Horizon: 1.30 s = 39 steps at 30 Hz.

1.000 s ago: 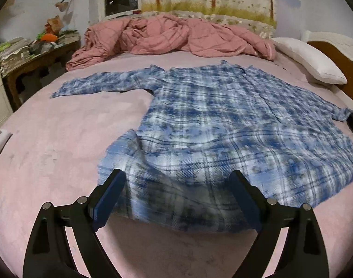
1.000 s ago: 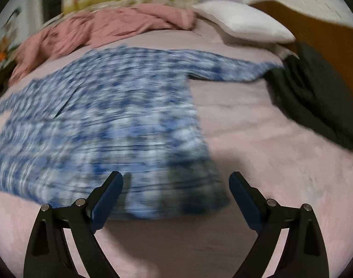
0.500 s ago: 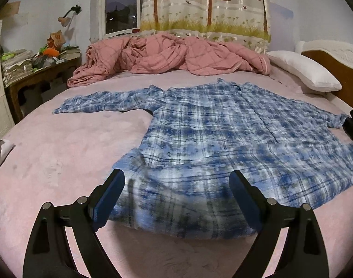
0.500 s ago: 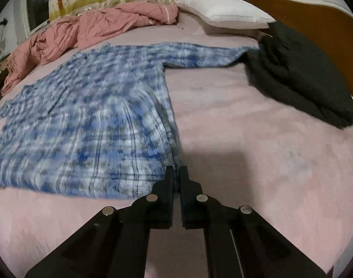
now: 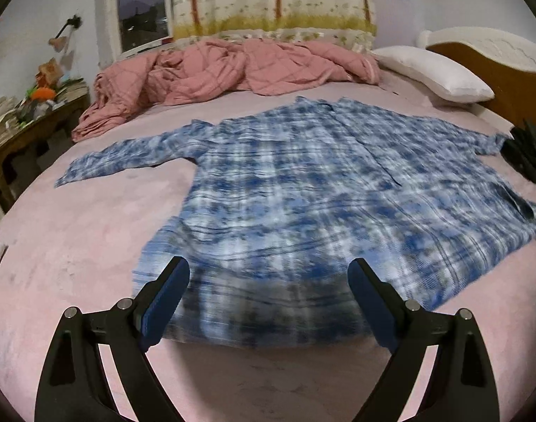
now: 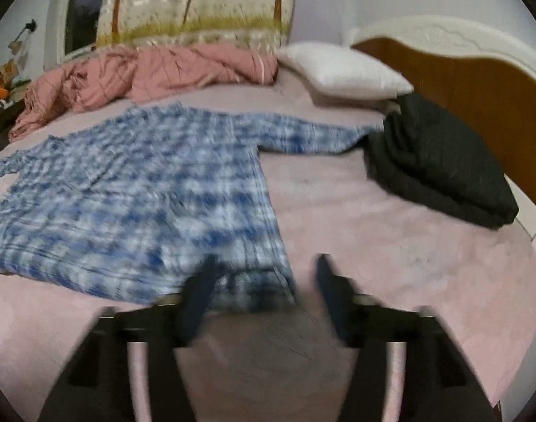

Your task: Fold large clothes

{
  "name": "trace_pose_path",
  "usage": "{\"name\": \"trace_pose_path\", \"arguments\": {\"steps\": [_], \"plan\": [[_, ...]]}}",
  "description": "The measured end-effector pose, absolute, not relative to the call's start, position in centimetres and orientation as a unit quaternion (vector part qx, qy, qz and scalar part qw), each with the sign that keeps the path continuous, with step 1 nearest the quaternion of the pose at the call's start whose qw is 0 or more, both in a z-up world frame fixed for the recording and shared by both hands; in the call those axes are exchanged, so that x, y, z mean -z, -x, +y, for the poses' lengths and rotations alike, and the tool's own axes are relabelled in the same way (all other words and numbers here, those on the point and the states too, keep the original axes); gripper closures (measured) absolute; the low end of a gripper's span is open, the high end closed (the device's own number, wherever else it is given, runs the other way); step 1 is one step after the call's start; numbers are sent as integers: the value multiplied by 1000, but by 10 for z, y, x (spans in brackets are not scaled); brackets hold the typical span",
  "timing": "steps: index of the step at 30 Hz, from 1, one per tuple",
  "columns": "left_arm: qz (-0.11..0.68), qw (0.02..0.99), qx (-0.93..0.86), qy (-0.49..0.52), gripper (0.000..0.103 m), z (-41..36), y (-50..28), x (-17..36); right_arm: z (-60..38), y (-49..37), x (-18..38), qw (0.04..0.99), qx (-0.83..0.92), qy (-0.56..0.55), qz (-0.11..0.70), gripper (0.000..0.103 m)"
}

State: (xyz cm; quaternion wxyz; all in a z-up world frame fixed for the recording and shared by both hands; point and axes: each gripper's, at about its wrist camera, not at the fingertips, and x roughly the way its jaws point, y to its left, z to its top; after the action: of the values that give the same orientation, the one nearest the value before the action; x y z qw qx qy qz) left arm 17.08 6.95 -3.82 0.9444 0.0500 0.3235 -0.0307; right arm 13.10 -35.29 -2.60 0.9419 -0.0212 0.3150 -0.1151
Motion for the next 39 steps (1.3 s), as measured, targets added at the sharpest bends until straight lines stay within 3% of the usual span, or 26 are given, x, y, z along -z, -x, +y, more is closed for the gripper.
{"name": "trace_pose_path", "arguments": {"steps": [4,9,11,14,16,21,25,28,32,36,37,38,39], "plan": [[326,943,33,-62,12,60,-170,42,-347,-133,22,947,73,13,311,36],[345,936,16,-63,12,63,-176,46,-345,-139,22,938,-79,-74,328,40],[384,920,-33,-75,12,70,-186,55,-343,-158,32,905,-162,-126,373,83],[411,907,-67,-65,12,92,-191,61,-357,-191,54,882,-109,-155,432,87],[421,903,-73,-48,12,104,-188,64,-372,-197,56,895,-27,-139,423,88],[412,907,-87,-20,12,128,-174,61,-406,-178,27,927,167,-62,331,89],[356,932,-63,8,13,139,-166,34,-420,-161,20,932,124,-116,321,88],[320,947,-18,26,13,137,-155,18,-395,-151,18,942,76,-75,318,88],[324,945,38,0,44,113,-150,17,-341,-154,27,944,31,-3,328,88],[348,932,88,-36,50,81,-149,29,-299,-148,31,941,-46,13,335,87],[352,930,99,-50,50,72,-147,32,-290,-145,32,940,-57,20,336,78],[354,927,106,-61,50,65,-145,34,-282,-142,33,939,-69,27,337,57],[359,924,112,-70,49,57,-144,37,-275,-139,35,938,-75,32,337,43]]}}
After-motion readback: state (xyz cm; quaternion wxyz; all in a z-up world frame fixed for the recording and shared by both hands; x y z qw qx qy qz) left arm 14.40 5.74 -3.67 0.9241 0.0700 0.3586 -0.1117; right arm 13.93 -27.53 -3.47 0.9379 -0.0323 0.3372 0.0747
